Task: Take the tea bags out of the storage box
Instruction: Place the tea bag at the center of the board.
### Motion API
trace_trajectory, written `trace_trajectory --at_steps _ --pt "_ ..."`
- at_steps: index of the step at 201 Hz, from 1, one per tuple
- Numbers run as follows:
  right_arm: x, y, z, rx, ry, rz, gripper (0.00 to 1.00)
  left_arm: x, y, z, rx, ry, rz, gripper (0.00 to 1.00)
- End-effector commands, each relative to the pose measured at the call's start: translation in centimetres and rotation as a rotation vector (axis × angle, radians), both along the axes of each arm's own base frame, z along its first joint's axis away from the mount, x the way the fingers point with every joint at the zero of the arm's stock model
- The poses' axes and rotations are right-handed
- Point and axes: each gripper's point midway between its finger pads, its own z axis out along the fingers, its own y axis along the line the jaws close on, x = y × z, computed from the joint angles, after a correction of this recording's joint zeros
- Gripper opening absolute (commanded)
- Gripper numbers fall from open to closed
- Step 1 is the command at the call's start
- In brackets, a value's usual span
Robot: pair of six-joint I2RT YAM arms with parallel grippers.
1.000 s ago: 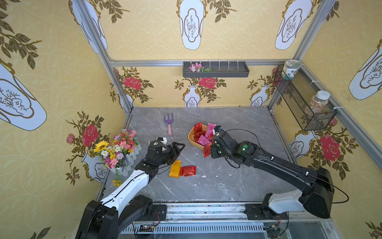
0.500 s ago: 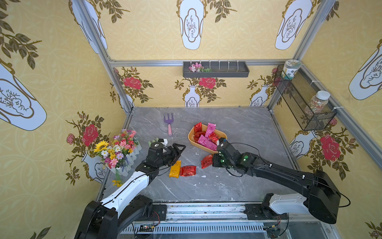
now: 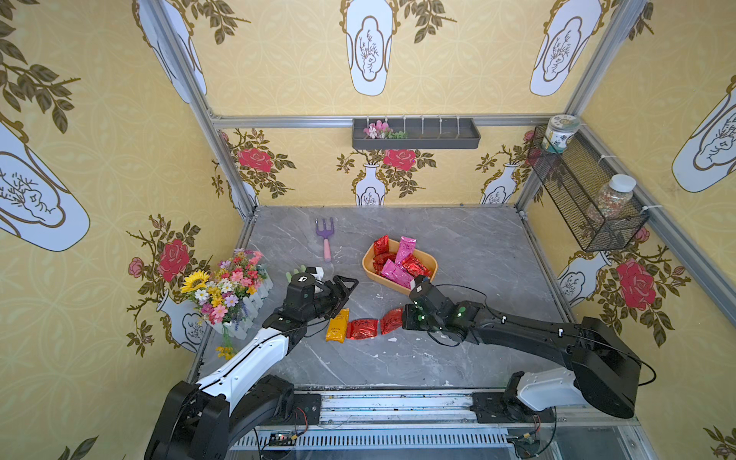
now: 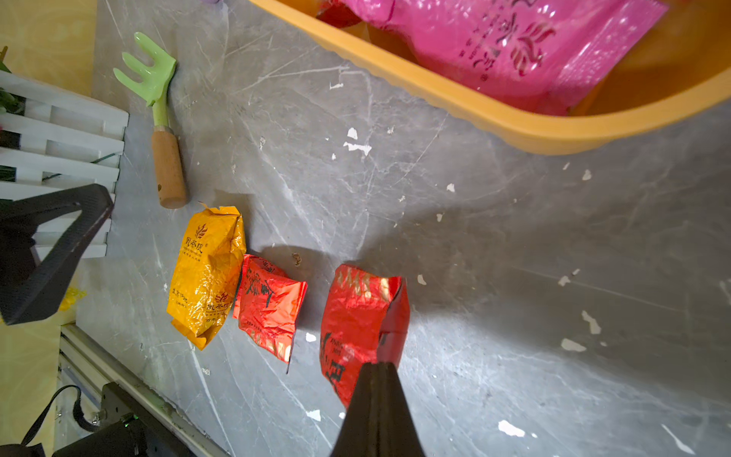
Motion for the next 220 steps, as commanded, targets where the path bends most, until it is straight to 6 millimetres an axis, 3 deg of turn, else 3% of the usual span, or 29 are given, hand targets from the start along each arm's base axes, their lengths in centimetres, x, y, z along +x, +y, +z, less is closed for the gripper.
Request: trace_trajectory --at_steps 1,68,106,127,165,201,220 --pt "0.2 0.9 0.3 0.044 -0.012 -0.005 0.00 0.1 -0.2 0.4 -0.012 -0.023 -0.007 0.83" --pt "-0.9 0.8 -1.7 0.030 0.026 0.005 0.00 0.0 -0.2 0.6 -0.025 -0.030 -0.006 0.84" --pt "-1.3 -0.8 -1.9 -0.018 0.021 -0.019 0.39 0.0 -0.2 0.8 -0.030 -0.034 -0.004 0.84" --pt "-1.2 -2.2 -0.9 -0.065 -0.013 -0.029 0.50 -0.1 -0.2 1.0 -0.031 -0.039 -0.007 0.84" --pt "-0.1 -5.3 2.5 -0.171 -0.099 -0.062 0.59 -0.2 -0.8 1.5 -0.028 -0.060 -0.020 0.84" --pt "3.3 -8.3 6.3 -0.185 -0.157 -0.115 0.68 -0.1 -1.9 2.5 0.004 -0.090 -0.037 0.83" --pt "5.4 -9.5 7.5 -0.186 -0.171 -0.140 0.75 -0.9 -3.7 3.4 0.004 -0.108 -0.092 0.83"
